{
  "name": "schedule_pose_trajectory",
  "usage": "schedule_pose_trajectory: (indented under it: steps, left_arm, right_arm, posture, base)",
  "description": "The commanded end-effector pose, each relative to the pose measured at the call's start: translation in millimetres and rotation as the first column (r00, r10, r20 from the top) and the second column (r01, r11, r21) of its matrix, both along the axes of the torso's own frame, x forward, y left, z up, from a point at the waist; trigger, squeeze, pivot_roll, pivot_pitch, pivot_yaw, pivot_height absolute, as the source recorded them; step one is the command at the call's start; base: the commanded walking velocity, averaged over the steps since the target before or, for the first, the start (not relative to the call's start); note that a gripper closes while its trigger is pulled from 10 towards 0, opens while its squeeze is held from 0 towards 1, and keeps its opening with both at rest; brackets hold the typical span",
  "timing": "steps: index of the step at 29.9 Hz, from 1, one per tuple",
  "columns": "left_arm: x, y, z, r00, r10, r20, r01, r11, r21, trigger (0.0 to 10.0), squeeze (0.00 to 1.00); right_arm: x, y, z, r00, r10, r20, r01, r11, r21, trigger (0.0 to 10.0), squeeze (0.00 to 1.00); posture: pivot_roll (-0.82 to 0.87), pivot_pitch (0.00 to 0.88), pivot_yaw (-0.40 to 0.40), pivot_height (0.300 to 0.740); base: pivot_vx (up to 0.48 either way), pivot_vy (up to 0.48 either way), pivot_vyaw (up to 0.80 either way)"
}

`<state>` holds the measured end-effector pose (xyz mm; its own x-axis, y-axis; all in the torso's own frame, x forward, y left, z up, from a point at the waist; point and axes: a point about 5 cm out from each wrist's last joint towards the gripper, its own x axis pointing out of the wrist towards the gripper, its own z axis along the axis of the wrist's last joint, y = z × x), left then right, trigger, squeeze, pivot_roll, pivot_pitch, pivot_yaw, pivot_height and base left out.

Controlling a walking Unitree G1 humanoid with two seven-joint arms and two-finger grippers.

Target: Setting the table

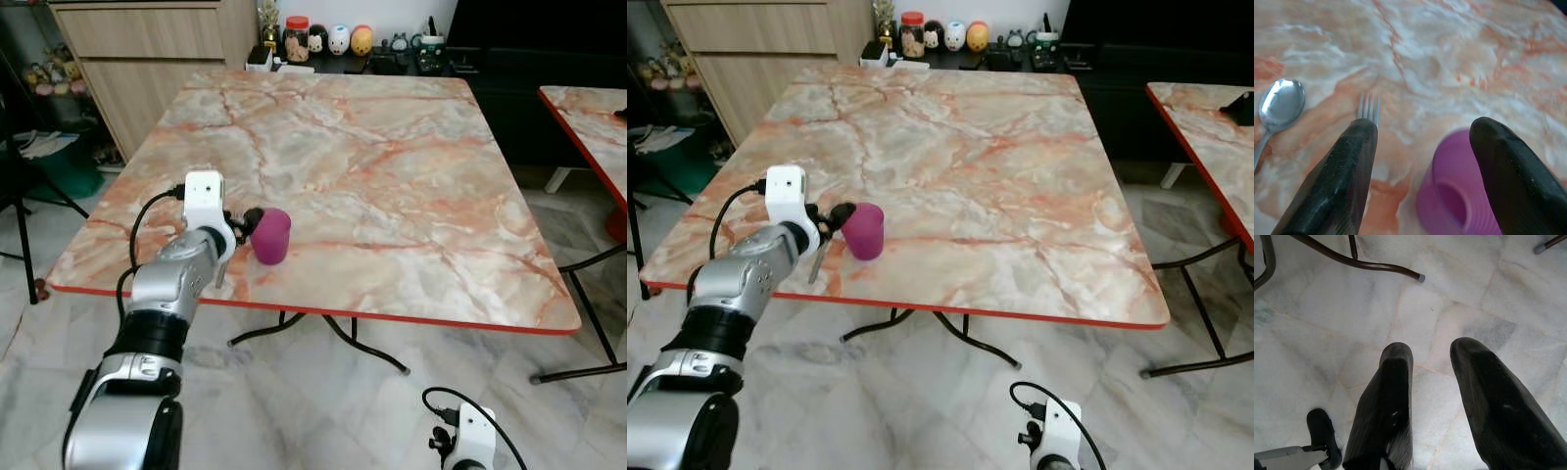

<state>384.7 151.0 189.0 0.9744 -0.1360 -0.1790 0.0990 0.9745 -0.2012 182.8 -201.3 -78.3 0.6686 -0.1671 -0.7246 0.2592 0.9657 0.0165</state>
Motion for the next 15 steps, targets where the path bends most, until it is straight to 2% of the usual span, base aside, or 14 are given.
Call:
schedule_pose_trajectory:
  steps: [1, 5, 6, 7, 8, 9, 12, 13, 14, 15]
  left_arm:
    - [1.8, 3.0, 5.5, 0.999, 0.041, 0.008, -0.04, 0.998, -0.038, 10.0, 0.0]
    - [3.0, 6.2, 10.5, 0.998, 0.057, 0.02, -0.056, 0.998, -0.017, 10.0, 0.0]
    - [3.0, 6.4, 10.8, 0.999, 0.048, 0.021, -0.048, 0.999, -0.005, 10.0, 0.09]
    - [3.1, 6.4, 11.0, 0.999, 0.045, 0.02, -0.045, 0.999, 0.0, 10.0, 0.09]
    - [2.9, 7.1, 11.0, 0.999, 0.047, 0.019, -0.048, 0.999, 0.009, 10.0, 0.67]
    - [2.5, 7.6, 11.1, 0.999, 0.048, 0.02, -0.049, 0.998, 0.026, 10.0, 1.0]
    - [1.3, 5.9, 11.2, 0.999, 0.019, 0.028, -0.021, 0.997, 0.071, 10.0, 1.0]
    - [1.0, 5.5, 10.9, 0.999, 0.021, 0.025, -0.022, 0.997, 0.07, 10.0, 0.8]
    - [0.9, 5.4, 10.7, 0.999, 0.024, 0.023, -0.025, 0.997, 0.067, 10.0, 0.8]
    - [0.8, 5.3, 9.3, 1.0, 0.021, 0.015, -0.022, 0.997, 0.076, 10.0, 0.0]
  right_arm:
    - [-3.2, -0.3, -1.4, 1.0, -0.009, -0.006, 0.009, 1.0, 0.0, 10.0, 0.0]
    - [-3.6, -0.3, -1.6, 1.0, -0.011, -0.006, 0.011, 1.0, 0.001, 10.0, 0.0]
    - [-3.6, -0.3, -1.6, 1.0, -0.01, -0.007, 0.01, 1.0, 0.001, 10.0, 0.0]
    - [-3.6, -0.3, -1.6, 1.0, -0.01, -0.007, 0.01, 1.0, 0.001, 10.0, 0.0]
    - [-3.6, -0.3, -1.6, 1.0, -0.01, -0.007, 0.01, 1.0, 0.001, 10.0, 0.0]
    - [-3.5, -0.3, -1.5, 1.0, -0.01, -0.006, 0.01, 1.0, 0.001, 10.0, 0.0]
    - [-3.4, -0.1, -1.5, 1.0, -0.009, -0.007, 0.009, 1.0, 0.0, 10.0, 0.0]
    - [-3.5, -0.2, -1.5, 1.0, -0.008, -0.007, 0.008, 1.0, 0.0, 10.0, 0.0]
    - [-3.5, -0.2, -1.5, 1.0, -0.008, -0.007, 0.008, 1.0, 0.0, 10.0, 0.0]
    - [-3.4, -0.2, -1.5, 1.0, -0.006, -0.007, 0.006, 1.0, 0.0, 10.0, 0.0]
  posture:
    - [0.05, 0.061, -0.001, 0.74]
    - [0.05, 0.062, 0.0, 0.74]
    - [0.05, 0.062, 0.0, 0.74]
    - [0.05, 0.062, 0.0, 0.74]
    - [0.05, 0.063, -0.001, 0.74]
    - [0.05, 0.064, -0.002, 0.74]
    - [0.05, 0.064, -0.002, 0.74]
    - [0.05, 0.064, -0.003, 0.74]
    - [0.05, 0.064, -0.003, 0.74]
    - [0.05, 0.064, -0.003, 0.74]
  base:
    - [0.0, 0.0, 0.0]
    - [0.0, 0.0, 0.0]
    - [0.0, 0.0, 0.0]
    - [0.0, 0.0, 0.0]
    - [0.0, 0.0, 0.0]
    - [0.0, 0.0, 0.0]
    - [0.0, 0.0, 0.0]
    - [0.0, 0.0, 0.0]
    - [0.0, 0.0, 0.0]
    - [0.0, 0.0, 0.0]
